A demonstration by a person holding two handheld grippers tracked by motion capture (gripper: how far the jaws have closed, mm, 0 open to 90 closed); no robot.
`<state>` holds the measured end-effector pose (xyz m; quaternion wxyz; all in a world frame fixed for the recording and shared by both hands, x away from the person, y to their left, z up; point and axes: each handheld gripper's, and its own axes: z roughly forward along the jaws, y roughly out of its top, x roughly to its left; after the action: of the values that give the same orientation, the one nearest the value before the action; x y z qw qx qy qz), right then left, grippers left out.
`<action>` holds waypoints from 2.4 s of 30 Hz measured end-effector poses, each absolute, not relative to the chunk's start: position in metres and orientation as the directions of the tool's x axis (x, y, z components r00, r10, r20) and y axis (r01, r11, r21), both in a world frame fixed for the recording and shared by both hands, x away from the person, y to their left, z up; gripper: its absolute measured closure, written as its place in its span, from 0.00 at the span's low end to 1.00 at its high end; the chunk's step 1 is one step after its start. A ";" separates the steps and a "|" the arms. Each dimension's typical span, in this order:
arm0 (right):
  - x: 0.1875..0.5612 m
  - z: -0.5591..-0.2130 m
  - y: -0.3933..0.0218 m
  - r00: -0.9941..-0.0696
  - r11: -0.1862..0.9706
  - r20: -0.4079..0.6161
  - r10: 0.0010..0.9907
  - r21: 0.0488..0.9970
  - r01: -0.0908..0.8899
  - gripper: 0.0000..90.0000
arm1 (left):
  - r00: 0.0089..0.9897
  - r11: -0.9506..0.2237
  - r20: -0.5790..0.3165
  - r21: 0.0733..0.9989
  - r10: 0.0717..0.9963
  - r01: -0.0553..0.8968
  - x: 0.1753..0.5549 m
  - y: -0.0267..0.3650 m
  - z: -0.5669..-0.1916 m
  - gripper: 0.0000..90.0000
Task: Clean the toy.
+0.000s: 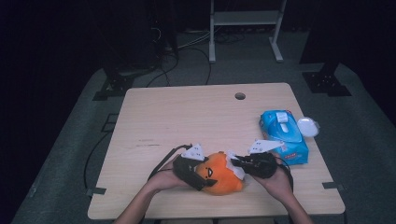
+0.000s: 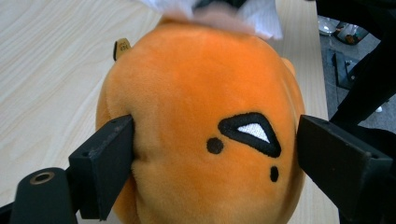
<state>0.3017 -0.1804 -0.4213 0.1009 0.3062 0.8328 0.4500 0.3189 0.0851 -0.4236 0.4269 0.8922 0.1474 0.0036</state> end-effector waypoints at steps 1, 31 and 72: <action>0.301 -0.422 -0.179 -0.800 0.418 0.108 0.590 0.807 0.417 0.91 | 0.947 -0.574 -0.143 0.766 0.288 0.290 0.322 0.086 -0.422 0.10; 0.328 -0.415 -0.176 -0.767 0.312 0.148 0.625 0.852 0.419 0.91 | 0.905 -0.488 0.075 0.859 0.418 0.155 0.313 0.072 -0.437 0.36; 0.311 -0.414 -0.185 -0.764 0.365 0.077 0.640 0.845 0.390 0.91 | 0.955 -0.484 -0.019 0.859 0.296 0.168 0.318 0.092 -0.433 0.42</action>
<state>0.3106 -0.1845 -0.4142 0.1339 0.3161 0.8151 0.4666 0.3183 0.0922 -0.4331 0.4895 0.8590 0.1350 0.0657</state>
